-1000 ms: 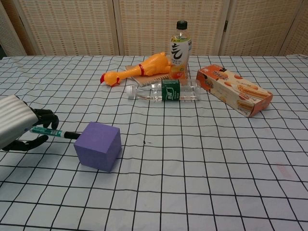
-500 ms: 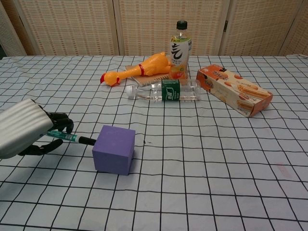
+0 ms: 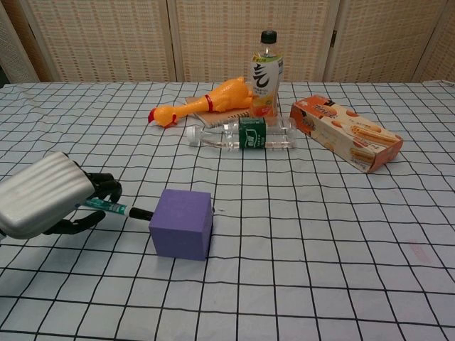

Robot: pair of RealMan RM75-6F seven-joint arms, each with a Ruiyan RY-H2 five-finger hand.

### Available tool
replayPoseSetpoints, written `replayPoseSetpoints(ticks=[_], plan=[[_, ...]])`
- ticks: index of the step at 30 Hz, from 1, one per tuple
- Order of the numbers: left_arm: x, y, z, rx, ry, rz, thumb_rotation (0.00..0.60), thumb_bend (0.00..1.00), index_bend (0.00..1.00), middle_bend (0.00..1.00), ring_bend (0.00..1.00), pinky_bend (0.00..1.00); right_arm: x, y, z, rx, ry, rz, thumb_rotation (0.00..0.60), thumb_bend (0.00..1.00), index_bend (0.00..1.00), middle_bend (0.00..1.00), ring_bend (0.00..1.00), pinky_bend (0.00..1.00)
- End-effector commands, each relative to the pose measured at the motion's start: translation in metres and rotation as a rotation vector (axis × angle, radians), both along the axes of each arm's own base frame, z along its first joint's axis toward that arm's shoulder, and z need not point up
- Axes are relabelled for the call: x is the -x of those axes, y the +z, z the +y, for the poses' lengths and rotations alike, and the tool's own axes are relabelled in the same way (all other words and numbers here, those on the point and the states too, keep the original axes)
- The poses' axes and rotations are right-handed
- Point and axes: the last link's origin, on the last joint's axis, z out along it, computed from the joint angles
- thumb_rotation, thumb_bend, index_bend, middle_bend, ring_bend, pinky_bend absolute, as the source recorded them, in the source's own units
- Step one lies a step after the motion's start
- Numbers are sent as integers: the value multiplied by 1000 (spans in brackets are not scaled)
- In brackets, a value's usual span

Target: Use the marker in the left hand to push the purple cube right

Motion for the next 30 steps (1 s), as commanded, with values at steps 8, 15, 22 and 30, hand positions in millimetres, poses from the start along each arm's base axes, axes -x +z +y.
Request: replayPoseSetpoints(ticks=[8, 15, 22, 30], plan=[[-13, -14, -7, 26, -29, -11, 600, 612, 784, 769, 868, 1000, 0, 2, 1, -4, 4, -9, 600, 175, 0, 0, 0, 0], [-20, -19, -11, 36, -45, -14, 600, 612, 784, 770, 868, 1000, 0, 5, 3, 3, 10, -19, 600, 175, 0, 0, 0, 0], [-30, -24, -13, 37, -62, -29, 600, 612, 784, 769, 868, 1000, -1, 7, 5, 2, 17, -26, 600, 175, 0, 0, 0, 0], [-38, -29, -11, 41, -65, -37, 600, 612, 784, 771, 870, 1000, 0, 10, 6, 5, 20, -32, 600, 175, 0, 0, 0, 0]])
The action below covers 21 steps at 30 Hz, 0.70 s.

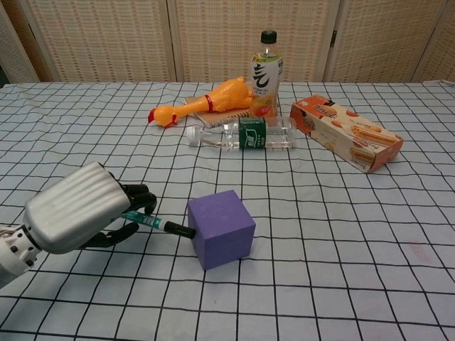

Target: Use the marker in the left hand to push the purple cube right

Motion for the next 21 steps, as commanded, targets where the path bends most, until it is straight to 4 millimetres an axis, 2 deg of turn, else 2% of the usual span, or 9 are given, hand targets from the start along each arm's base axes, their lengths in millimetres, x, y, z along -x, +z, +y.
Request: replayPoseSetpoints(ticks=[1, 9, 15, 21], plan=[[-1, -1, 0, 1, 0, 0, 600, 612, 784, 772, 870, 1000, 0, 1, 0, 2, 0, -1, 600, 175, 0, 0, 0, 0], [-10, -10, -3, 18, -9, -13, 600, 612, 784, 772, 870, 1000, 0, 1, 1, 0, 3, -3, 600, 175, 0, 0, 0, 0], [-19, -8, 3, 1, -6, -46, 600, 611, 784, 773, 870, 1000, 1, 4, 2, 10, -1, -11, 600, 175, 0, 0, 0, 0], [-23, -17, 4, 21, -6, -21, 600, 611, 784, 772, 870, 1000, 1, 8, 3, 22, 0, -19, 600, 175, 0, 0, 0, 0]])
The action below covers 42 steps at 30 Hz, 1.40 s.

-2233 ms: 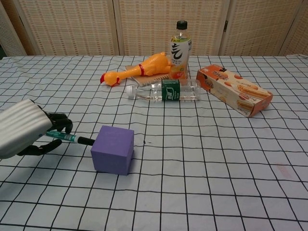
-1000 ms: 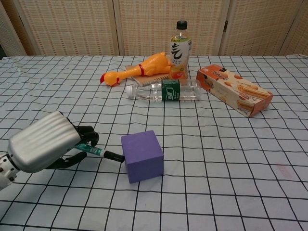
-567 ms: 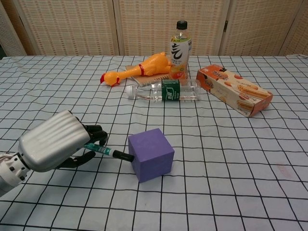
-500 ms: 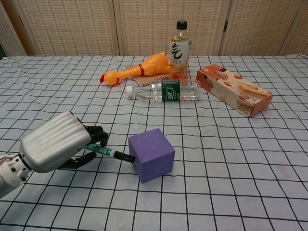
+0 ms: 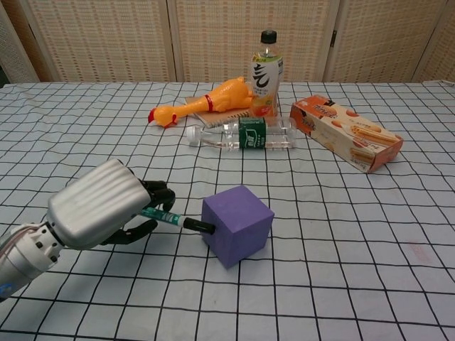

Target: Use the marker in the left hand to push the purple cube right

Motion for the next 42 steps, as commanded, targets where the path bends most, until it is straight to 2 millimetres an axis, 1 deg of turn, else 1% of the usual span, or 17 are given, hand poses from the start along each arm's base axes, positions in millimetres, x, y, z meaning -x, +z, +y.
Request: replayPoseSetpoints(ticks=[1, 7, 13, 24, 35, 39, 42], plan=[[-2, -4, 0, 10, 1, 9, 600, 611, 784, 772, 871, 1000, 0, 2, 1, 4, 0, -2, 600, 175, 0, 0, 0, 0], [-7, -8, 1, 14, -7, 8, 600, 611, 784, 772, 870, 1000, 1, 4, 2, 11, -1, -6, 600, 175, 0, 0, 0, 0], [-12, -7, 8, 10, -4, -9, 600, 611, 784, 772, 871, 1000, 2, 10, 4, 33, -6, -13, 600, 176, 0, 0, 0, 0], [-19, -18, 16, 39, 2, 9, 600, 612, 784, 772, 872, 1000, 5, 16, 11, 65, -17, -13, 600, 175, 0, 0, 0, 0], [-29, -27, 26, 48, 18, 0, 600, 613, 784, 773, 871, 1000, 7, 21, 13, 83, -31, -13, 600, 175, 0, 0, 0, 0], [-28, -25, 26, 43, 20, -13, 600, 612, 784, 773, 872, 1000, 8, 20, 12, 82, -34, -12, 600, 175, 0, 0, 0, 0], [-19, -16, 23, 27, 16, -22, 600, 613, 784, 773, 872, 1000, 7, 19, 11, 79, -34, -11, 600, 176, 0, 0, 0, 0]])
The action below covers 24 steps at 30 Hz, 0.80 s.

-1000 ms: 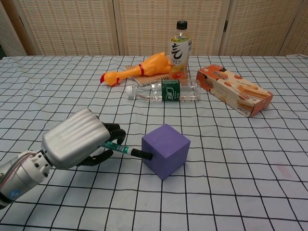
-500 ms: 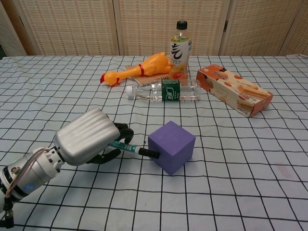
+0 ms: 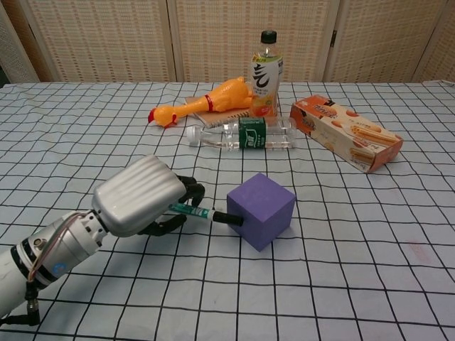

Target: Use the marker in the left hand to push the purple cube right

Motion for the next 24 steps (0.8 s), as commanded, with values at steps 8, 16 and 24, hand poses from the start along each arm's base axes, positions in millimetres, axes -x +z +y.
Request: replayPoseSetpoints(ticks=[8, 16, 24], plan=[[78, 58, -20, -86, 78, 54, 600, 610, 782, 773, 871, 1000, -2, -6, -6, -29, 6, 4, 600, 175, 0, 0, 0, 0], [135, 91, -43, -142, 182, 148, 600, 601, 733, 759, 878, 1000, -7, -18, -10, -64, 23, 16, 600, 175, 0, 0, 0, 0], [156, 105, -50, -180, 233, 210, 600, 554, 399, 570, 886, 1000, -10, -26, -15, -94, 35, 19, 600, 175, 0, 0, 0, 0]])
